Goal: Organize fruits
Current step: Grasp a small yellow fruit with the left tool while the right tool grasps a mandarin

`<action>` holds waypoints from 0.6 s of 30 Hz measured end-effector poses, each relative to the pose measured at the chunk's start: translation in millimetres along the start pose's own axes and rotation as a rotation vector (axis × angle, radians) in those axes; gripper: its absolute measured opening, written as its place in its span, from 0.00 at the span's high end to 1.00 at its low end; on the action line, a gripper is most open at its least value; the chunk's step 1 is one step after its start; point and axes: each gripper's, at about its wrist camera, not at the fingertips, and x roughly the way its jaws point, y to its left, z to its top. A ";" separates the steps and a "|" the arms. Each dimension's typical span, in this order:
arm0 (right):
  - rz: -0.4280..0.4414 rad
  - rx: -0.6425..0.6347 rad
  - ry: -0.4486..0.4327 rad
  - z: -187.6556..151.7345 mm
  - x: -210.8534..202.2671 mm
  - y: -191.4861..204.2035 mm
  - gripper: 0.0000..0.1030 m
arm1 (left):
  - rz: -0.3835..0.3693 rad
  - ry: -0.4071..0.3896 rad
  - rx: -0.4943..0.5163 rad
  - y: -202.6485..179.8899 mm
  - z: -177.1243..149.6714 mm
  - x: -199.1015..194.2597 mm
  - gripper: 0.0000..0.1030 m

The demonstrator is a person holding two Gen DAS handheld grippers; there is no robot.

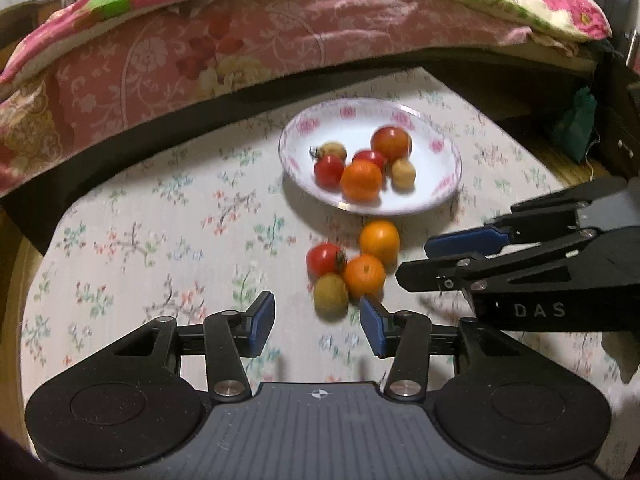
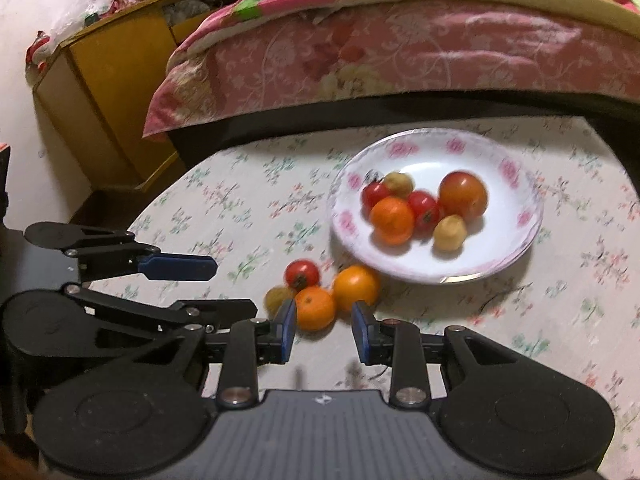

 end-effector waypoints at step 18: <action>-0.005 -0.038 0.022 -5.1 42.7 8.7 0.73 | -0.041 0.031 0.005 8.5 -15.7 2.4 0.41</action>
